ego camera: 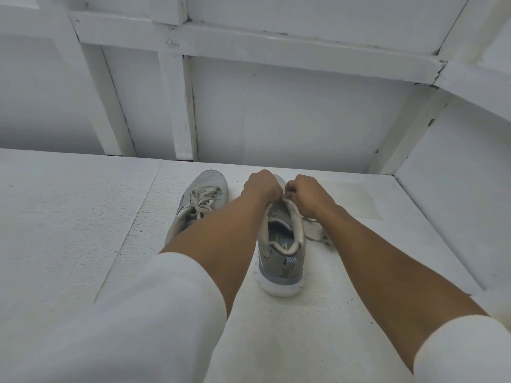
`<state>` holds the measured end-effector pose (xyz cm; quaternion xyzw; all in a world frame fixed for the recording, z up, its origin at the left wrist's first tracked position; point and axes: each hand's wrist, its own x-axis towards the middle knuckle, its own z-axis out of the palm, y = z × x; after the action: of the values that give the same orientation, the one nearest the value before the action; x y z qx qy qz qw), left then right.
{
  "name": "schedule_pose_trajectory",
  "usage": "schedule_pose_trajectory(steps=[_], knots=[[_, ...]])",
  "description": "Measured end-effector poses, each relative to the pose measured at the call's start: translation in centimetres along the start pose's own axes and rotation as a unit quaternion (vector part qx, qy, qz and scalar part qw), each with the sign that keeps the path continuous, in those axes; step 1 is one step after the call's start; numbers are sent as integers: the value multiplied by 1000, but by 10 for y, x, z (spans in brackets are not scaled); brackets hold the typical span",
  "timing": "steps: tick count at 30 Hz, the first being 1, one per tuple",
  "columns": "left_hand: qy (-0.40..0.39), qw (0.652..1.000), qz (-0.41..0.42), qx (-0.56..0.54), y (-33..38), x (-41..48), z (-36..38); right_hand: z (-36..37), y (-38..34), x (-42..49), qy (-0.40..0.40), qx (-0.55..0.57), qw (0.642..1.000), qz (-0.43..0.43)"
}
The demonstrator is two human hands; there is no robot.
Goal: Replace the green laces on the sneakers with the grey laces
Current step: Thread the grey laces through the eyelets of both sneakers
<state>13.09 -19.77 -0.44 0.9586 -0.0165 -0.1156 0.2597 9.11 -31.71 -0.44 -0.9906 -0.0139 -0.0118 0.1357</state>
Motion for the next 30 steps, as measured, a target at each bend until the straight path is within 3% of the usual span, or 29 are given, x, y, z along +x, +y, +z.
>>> schedule_pose_trajectory(steps=[9,17,25,28,30], knots=[[8,999,-20,-39,0,-3,4,12,1,-1,51,184,976,101],[17,1000,-13,22,3,-12,12,5,1,-1,-18,173,979,110],[22,999,41,-24,-10,-6,-35,5,4,2,-40,148,982,113],[43,995,67,-66,-15,1,-46,-1,2,4,-44,164,980,102],[39,993,86,-65,-14,0,-50,-6,-3,5,-18,237,967,86]])
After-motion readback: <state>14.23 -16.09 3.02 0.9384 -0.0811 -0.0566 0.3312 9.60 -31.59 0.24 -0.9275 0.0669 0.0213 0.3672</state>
